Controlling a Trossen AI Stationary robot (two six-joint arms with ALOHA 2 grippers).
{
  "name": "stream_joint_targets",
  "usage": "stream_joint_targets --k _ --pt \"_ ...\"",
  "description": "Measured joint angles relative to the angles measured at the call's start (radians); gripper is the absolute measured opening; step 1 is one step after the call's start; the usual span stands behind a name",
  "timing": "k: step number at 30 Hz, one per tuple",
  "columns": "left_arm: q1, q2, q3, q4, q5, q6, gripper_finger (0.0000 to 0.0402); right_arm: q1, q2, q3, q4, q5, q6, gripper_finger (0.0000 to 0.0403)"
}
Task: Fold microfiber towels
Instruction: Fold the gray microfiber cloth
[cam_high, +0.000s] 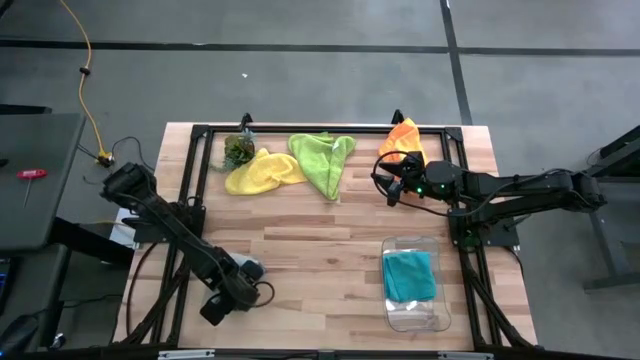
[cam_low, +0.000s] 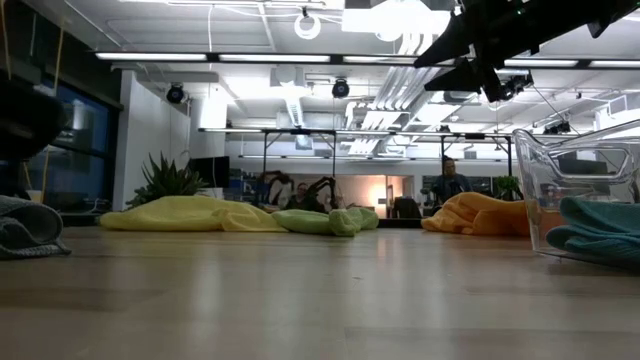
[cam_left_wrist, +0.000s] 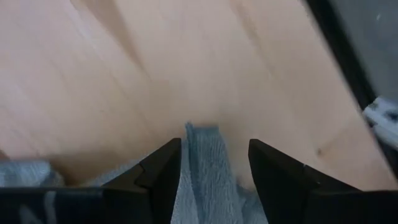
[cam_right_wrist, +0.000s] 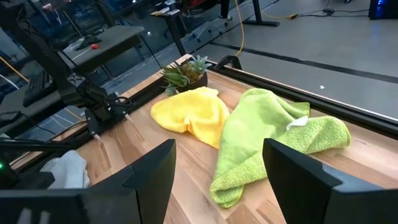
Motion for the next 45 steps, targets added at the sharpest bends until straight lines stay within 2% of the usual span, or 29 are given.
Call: stream_joint_targets --k 6,12,15,19,21,31,35,41,45 --pt "0.001 0.052 0.0 0.025 0.008 -0.019 0.0172 0.0 0.0 0.0 -0.001 0.0 0.002 0.0233" --pt "0.007 0.04 0.0 0.005 0.007 -0.045 0.0157 0.0 0.0 0.0 0.0 0.0 0.002 0.0233" --pt "0.014 0.008 0.001 -0.008 -0.003 -0.044 0.0115 0.0 0.0 0.0 -0.001 0.001 0.002 0.0233" --pt "0.037 -0.043 0.001 -0.027 -0.019 -0.013 0.003 0.0 0.0 0.0 -0.001 0.01 0.003 0.0233" --pt "0.058 -0.052 0.001 -0.03 -0.021 -0.002 0.0009 0.0 0.0 0.0 -0.001 0.011 0.003 0.0233" --pt "0.132 -0.054 0.001 -0.026 0.021 -0.019 0.0042 0.0 0.0 0.0 -0.001 0.011 0.028 0.0233" --pt "0.117 -0.055 0.001 -0.026 0.067 -0.026 0.0089 0.0 0.0 0.0 -0.001 0.011 0.027 0.0233" --pt "0.083 -0.046 0.001 -0.023 0.038 -0.019 0.0173 0.0 0.0 0.0 -0.001 0.011 0.027 0.0233" --pt "0.082 -0.014 0.001 -0.019 0.064 -0.01 0.0205 0.0 0.0 0.0 -0.002 0.011 0.028 0.0233"
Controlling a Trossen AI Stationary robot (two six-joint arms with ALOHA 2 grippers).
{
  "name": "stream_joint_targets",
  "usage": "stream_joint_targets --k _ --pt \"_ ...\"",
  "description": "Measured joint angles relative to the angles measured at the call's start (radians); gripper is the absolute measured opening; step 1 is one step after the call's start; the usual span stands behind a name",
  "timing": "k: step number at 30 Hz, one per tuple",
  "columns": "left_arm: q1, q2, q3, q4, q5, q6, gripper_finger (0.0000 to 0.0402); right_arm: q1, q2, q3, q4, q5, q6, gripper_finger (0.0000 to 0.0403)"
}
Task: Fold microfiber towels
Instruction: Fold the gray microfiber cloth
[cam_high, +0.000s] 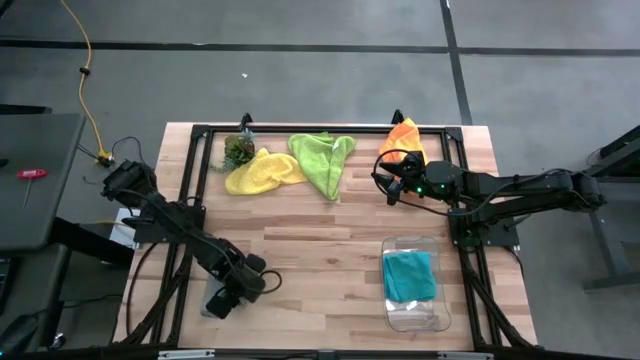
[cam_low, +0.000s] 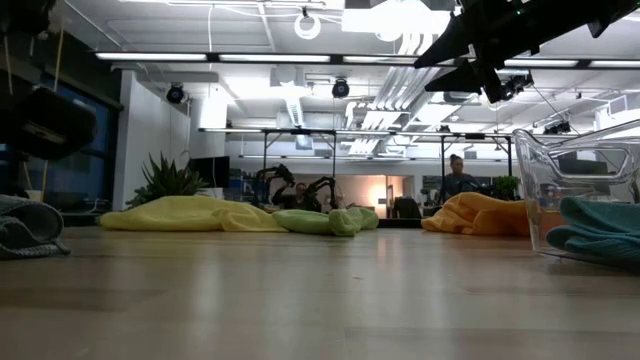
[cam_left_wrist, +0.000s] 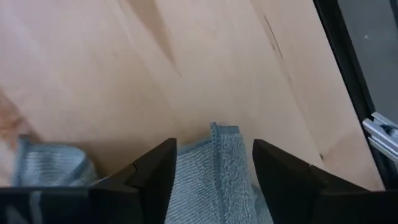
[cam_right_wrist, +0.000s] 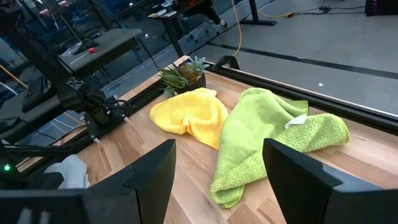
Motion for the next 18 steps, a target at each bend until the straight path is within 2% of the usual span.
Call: stream_joint_targets --k 5,11,18 --pt "0.0 0.028 -0.001 0.009 0.027 0.021 0.0208 0.0 0.0 0.0 -0.005 0.0 0.0 0.0233" --pt "-0.006 0.027 -0.001 0.011 0.117 0.03 0.018 0.0 0.0 0.0 -0.01 0.0 0.002 0.0233" --pt "-0.012 0.059 0.0 0.009 0.06 0.021 0.0153 0.0 0.0 0.0 -0.015 0.0 0.002 0.0233"
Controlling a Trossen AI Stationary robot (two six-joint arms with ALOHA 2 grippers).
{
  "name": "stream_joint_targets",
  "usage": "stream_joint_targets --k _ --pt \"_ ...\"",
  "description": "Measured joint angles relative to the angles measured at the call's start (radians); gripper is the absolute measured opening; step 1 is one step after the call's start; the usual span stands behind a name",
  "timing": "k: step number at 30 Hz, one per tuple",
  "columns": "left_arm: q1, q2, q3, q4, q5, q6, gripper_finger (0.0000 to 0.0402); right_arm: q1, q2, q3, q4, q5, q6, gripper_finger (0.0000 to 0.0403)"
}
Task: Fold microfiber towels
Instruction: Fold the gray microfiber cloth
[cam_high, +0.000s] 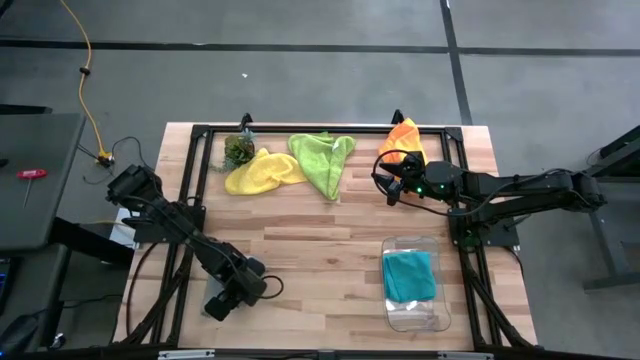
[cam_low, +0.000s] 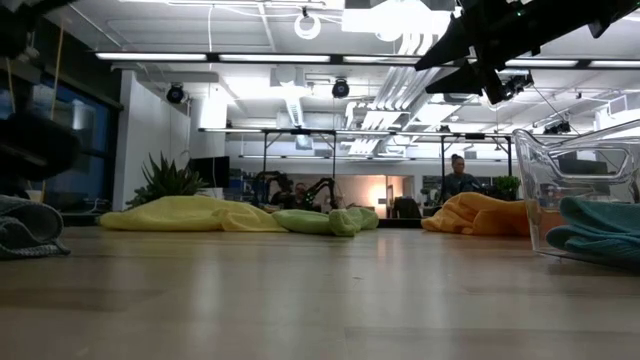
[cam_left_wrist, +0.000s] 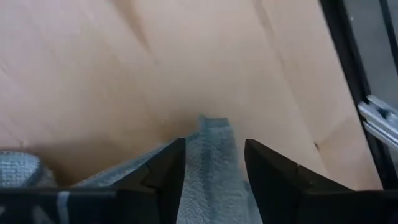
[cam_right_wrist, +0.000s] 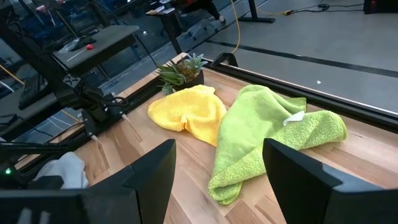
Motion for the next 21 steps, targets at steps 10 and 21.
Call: stream_joint_targets --k 10,21 --pt "0.003 0.002 0.0 -0.002 0.019 0.007 0.0079 0.0 0.0 0.0 -0.002 0.0 -0.002 0.0233" --pt "0.088 -0.09 0.042 -0.094 0.017 0.016 0.0003 0.0 0.0 0.0 -0.007 0.0 -0.003 0.0233"
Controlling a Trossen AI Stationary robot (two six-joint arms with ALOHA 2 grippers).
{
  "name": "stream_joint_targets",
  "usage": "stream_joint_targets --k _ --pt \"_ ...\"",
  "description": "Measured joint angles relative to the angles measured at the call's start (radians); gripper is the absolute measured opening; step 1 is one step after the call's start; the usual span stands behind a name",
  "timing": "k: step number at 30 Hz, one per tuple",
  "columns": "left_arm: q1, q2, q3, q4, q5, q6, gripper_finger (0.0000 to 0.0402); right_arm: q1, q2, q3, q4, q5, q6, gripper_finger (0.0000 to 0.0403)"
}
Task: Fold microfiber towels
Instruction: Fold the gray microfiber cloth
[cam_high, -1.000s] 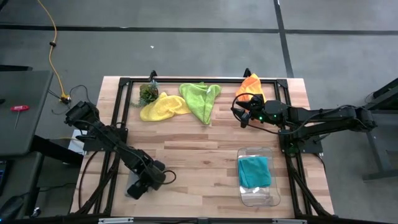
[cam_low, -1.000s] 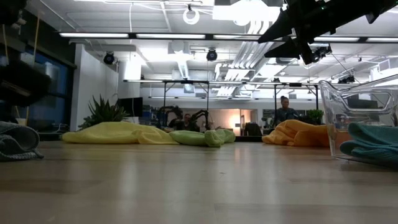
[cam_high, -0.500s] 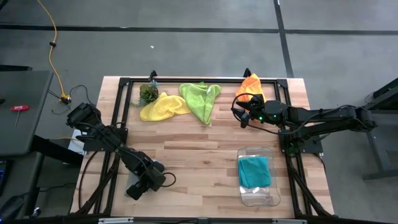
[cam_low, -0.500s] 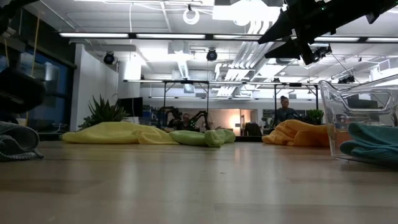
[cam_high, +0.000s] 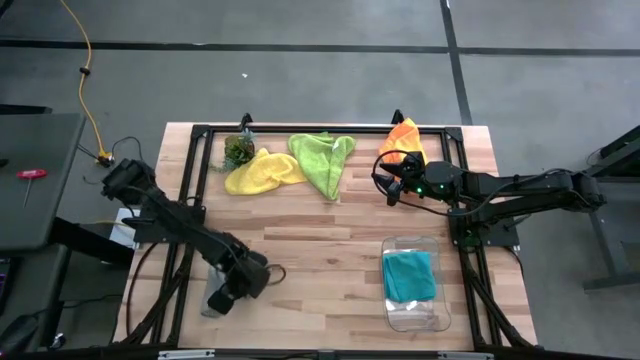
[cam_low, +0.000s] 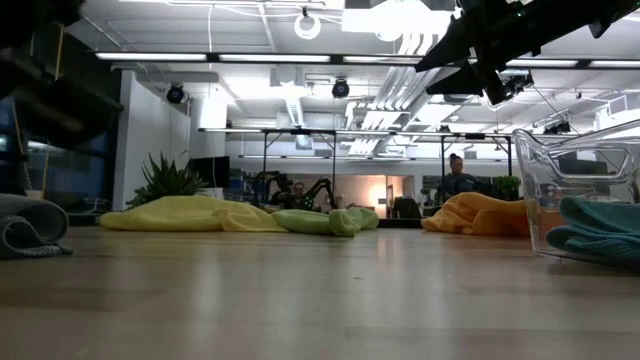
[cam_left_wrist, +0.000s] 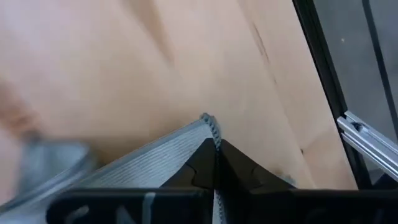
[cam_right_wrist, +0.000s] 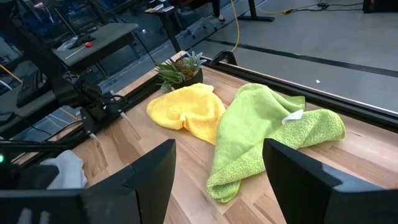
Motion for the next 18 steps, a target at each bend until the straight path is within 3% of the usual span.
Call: stream_joint_targets --k 4,9,12,18 --pt "0.103 -0.116 0.028 -0.098 -0.051 0.044 0.0001 0.0 0.0 0.0 0.0 0.0 0.019 0.0233" --pt "0.286 -0.286 0.058 -0.07 -0.24 0.067 0.0001 0.0 0.0 0.0 0.007 0.0 0.089 0.0233" --pt "0.418 -0.366 0.064 0.061 -0.33 0.068 0.0001 0.0 0.0 0.0 0.008 0.0 0.113 0.0233" --pt "0.625 -0.446 0.029 0.464 -0.37 0.027 0.0 0.0 0.0 0.0 0.013 -0.027 0.183 0.0233"
